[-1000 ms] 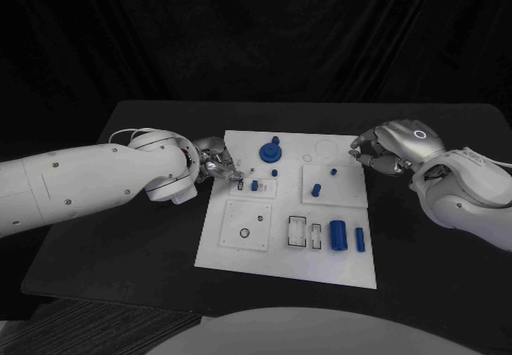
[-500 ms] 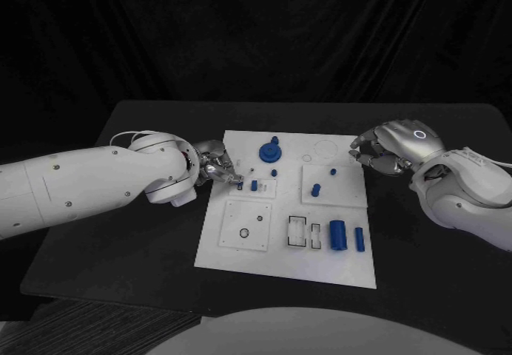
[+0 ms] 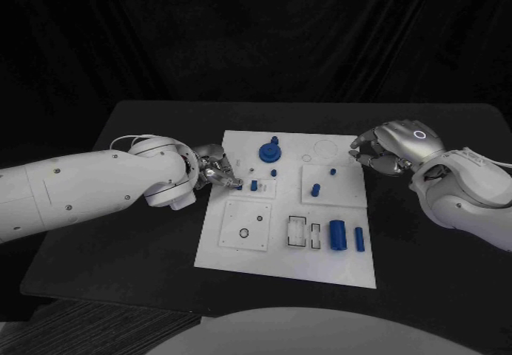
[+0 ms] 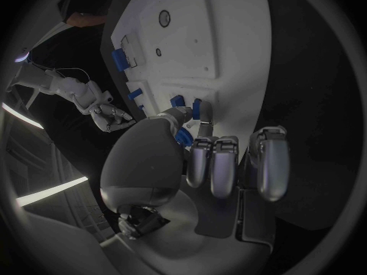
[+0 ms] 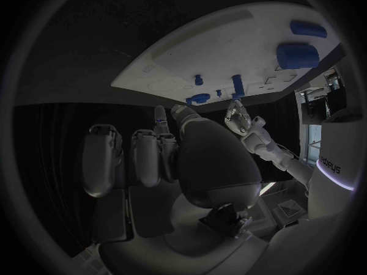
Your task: Assemble the parts on the task board
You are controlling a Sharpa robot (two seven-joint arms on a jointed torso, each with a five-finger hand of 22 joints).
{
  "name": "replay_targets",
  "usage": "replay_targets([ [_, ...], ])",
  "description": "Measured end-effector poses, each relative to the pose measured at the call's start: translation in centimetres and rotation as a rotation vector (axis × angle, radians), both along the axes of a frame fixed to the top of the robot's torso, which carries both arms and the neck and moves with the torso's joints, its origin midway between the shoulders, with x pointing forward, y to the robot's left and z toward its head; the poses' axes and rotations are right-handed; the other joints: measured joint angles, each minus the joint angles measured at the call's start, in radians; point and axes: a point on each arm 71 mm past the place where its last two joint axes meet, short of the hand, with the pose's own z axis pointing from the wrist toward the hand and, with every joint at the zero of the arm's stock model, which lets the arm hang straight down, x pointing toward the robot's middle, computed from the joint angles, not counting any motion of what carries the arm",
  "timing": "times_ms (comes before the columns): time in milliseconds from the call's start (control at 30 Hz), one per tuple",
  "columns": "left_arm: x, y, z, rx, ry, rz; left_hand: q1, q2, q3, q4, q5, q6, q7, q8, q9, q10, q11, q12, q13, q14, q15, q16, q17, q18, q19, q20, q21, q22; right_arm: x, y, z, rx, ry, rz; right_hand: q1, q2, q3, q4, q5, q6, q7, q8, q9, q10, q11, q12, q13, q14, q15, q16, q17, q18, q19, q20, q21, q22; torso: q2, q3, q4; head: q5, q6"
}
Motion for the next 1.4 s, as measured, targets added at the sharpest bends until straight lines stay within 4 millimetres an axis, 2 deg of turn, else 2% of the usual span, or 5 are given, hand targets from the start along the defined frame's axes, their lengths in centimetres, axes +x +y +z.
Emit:
replay_targets([
  [567,0.09,-0.01,-0.15,-0.001,0.001,0.001,0.0,0.002,0.0,0.0,0.004,-0.002,0.002,0.0,0.003,0.0,0.0,0.0,0.0,0.0,0.0,0.0,0.0,0.0,0.0,0.0,0.0,0.0,-0.02,-0.04,-0.06,0.0,0.001,-0.001,0.0,0.0,0.0,0.0,0.0,0.0,0.0,0.0,0.0,0.0,0.0,0.001,0.0,0.0,0.0,0.0,0.0,0.0,0.0,0.0,0.0,0.0,0.0,0.0001,-0.0004,0.002,0.0],
  [600,0.1,-0.02,-0.15,-0.002,0.001,0.001,-0.008,0.01,0.0,0.0,-0.008,-0.002,0.002,0.0,0.007,0.0,0.0,0.0,0.0,0.0,0.0,0.0,0.0,0.0,0.0,0.0,0.0,0.0,-0.02,-0.05,-0.06,0.0,0.001,-0.001,0.0,0.0,0.0,0.0,0.0,0.0,0.0,0.0,0.0,0.0,0.0,0.001,0.0,0.0,0.0,0.0,0.0,0.0,0.0,0.0,0.0,0.0,0.0,0.0001,-0.0004,0.002,0.0],
  [733,0.2,0.04,-0.15,-0.001,0.001,0.003,-0.044,0.032,0.012,-0.043,-0.177,-0.005,0.001,0.0,0.016,0.0,0.0,0.0,0.0,0.0,0.0,0.0,0.0,0.0,0.0,0.0,-0.004,0.0,-0.02,-0.02,-0.08,0.0,0.002,-0.001,0.0,0.0,0.0,0.0,0.0,0.0,0.0,0.0,0.0,0.0,0.0,0.001,0.0,0.0,0.0,0.0,0.0,0.0,0.0,0.0,0.0,0.0,0.0,0.0001,-0.0004,0.002,0.0],
  [867,0.24,0.12,-0.32,0.003,0.006,0.003,-0.081,0.037,-0.036,-0.026,-0.276,0.001,-0.011,0.0,0.02,0.0,0.0,0.0,0.0,0.0,0.0,0.0,0.0,0.0,0.0,0.0,-0.004,0.0,-0.01,-0.01,-0.1,0.0,0.002,-0.001,0.0,0.0,0.0,0.0,0.0,0.0,0.0,0.0,0.0,0.0,0.0,0.001,0.0,0.0,0.0,0.0,0.0,0.0,0.0,0.0,0.0,0.0,0.0,0.0001,-0.0004,0.002,0.0],
  [1400,0.35,-0.12,-0.55,0.008,0.015,-0.009,-0.157,0.056,-0.167,0.033,-0.415,0.022,-0.004,-0.003,0.036,-0.003,0.004,0.004,0.0,0.0,0.0,0.0,0.0,0.0,0.0,0.0,-0.008,0.0,-0.01,-0.01,-0.13,-0.001,0.003,-0.001,0.0,0.0,0.0,0.0,0.0,0.0,0.0,0.0,0.0,0.0,0.0,0.001,0.001,0.0,0.0,0.0,0.0,0.0,0.0,0.0,0.0,0.0,0.0,0.0003,-0.0004,-0.001,0.0],
])
